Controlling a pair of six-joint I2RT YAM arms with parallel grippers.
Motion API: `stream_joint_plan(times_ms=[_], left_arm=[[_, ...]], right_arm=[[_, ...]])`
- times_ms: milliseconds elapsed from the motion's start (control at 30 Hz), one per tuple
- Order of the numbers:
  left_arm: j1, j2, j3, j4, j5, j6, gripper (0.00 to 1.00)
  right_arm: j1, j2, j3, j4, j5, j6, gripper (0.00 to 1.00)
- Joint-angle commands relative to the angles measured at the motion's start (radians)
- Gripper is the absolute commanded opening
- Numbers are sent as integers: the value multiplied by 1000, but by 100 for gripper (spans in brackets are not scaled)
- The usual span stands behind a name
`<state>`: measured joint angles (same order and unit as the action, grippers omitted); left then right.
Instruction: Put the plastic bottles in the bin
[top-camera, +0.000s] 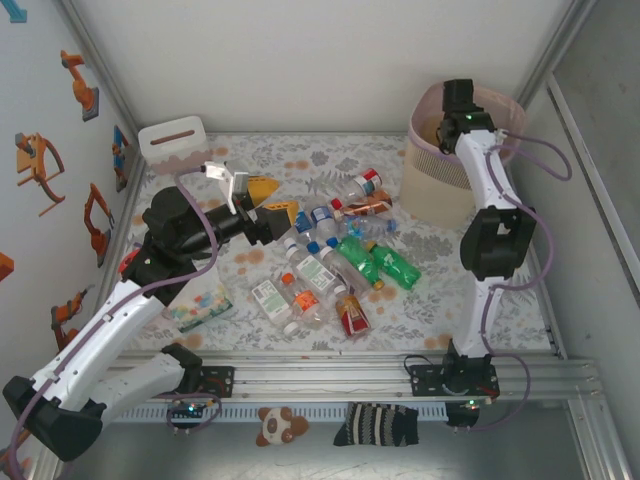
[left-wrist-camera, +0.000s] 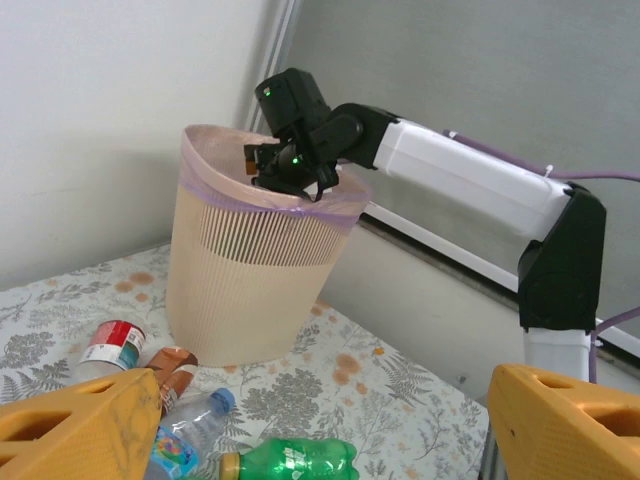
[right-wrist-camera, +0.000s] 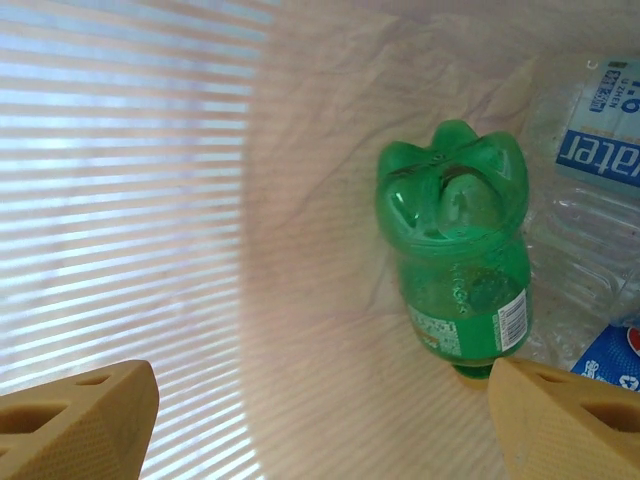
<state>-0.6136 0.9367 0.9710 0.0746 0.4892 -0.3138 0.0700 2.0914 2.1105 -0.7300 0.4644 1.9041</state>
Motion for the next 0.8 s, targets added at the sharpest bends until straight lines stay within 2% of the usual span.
stream_joint_plan(times_ms=[0, 100, 200, 367, 567, 667, 767], left_arm=[[5, -22, 13, -28, -12, 12, 84], [5, -30, 17, -59, -37, 21, 84], [5, -31, 16, -76, -55, 19, 84], [5, -29, 18, -108, -87, 20, 84], [5, -16, 23, -178, -202, 17, 84], [5, 5, 29, -227, -278, 0, 84], [5, 31, 44, -293, -362, -32, 84]], right_arm=[[8, -87, 11, -45, 60, -41, 84], [6, -114, 15, -48, 48, -132, 83], [4, -135, 23, -45, 18, -289, 82], [4, -172, 28, 34, -56, -744, 80], [3, -241, -5, 76, -174, -1279, 76], [4, -303, -65, 84, -214, -1447, 75], [5, -377, -143, 109, -251, -1541, 74]])
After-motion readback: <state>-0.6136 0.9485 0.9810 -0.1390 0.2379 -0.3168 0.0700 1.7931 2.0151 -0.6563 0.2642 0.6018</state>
